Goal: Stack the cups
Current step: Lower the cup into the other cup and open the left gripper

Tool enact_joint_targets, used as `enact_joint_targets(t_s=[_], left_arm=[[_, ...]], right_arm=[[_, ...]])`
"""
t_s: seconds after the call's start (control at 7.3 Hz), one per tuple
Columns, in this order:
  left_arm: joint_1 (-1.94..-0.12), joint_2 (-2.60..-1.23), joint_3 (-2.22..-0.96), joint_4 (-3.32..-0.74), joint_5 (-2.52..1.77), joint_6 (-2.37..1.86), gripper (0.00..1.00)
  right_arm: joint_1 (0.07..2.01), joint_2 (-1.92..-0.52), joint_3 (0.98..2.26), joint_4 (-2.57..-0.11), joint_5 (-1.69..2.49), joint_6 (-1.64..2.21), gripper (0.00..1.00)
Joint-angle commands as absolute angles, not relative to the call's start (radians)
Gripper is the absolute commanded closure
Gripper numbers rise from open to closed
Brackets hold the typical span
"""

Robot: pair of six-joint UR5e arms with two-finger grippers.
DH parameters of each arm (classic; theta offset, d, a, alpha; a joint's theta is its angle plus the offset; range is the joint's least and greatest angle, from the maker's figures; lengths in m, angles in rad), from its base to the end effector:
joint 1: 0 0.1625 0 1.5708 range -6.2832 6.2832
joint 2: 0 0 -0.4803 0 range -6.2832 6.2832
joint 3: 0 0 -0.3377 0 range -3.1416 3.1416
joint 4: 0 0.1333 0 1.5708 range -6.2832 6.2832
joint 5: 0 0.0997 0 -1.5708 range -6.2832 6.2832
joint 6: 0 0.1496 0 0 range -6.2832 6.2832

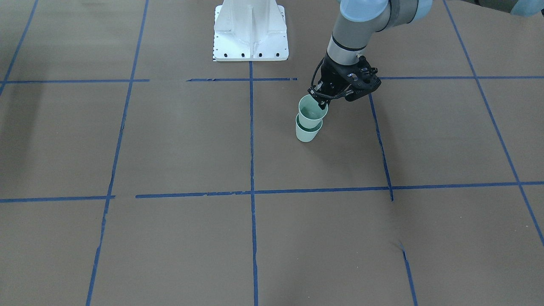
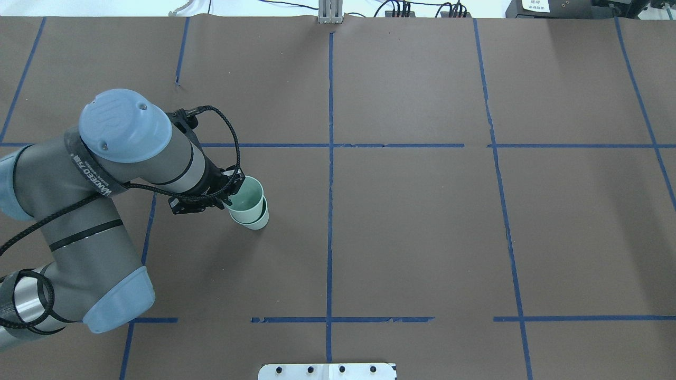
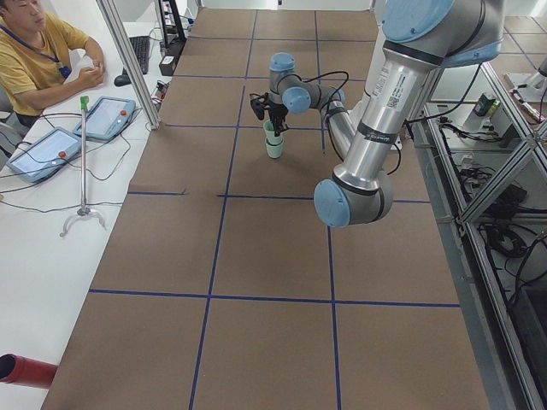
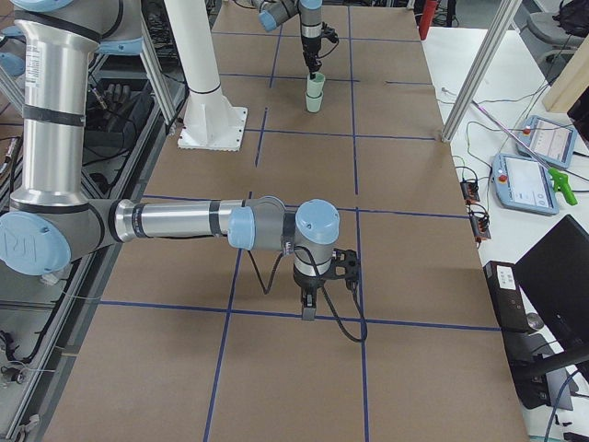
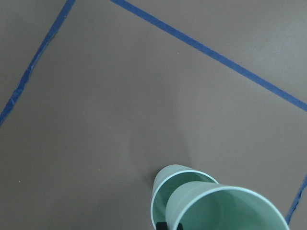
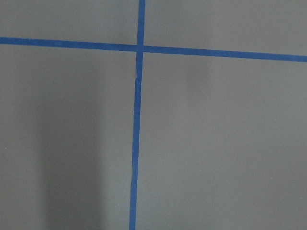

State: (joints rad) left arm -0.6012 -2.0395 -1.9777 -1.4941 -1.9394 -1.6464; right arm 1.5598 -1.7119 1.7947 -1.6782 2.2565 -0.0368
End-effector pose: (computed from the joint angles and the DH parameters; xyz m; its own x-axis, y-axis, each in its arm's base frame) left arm 0.4522 -0.4064 0.3576 0.5498 -0.4625 -0.6956 0.3573 0.8829 -0.3047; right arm 0.0345 -0.3662 0.7283 0.7732 -0.0297 0.6335 0.0395 0.9992 -0.0013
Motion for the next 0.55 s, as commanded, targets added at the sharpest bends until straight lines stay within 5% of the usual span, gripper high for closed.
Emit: enact_joint_targets(t_s=[0.0,0.41], left_arm=[[-0.598,-2.039,-1.977,-1.499,-1.939,-1.669,0.00],[-0.627,-1.981,-2.064,-1.535,-1.954,-1.486,0.00]], right_arm=[[1.559,-1.712,1.795,-1.678,2.256,-0.037,0.00],[1.559,-1.712,1.795,-1.678,2.256,-0.037,0.00]])
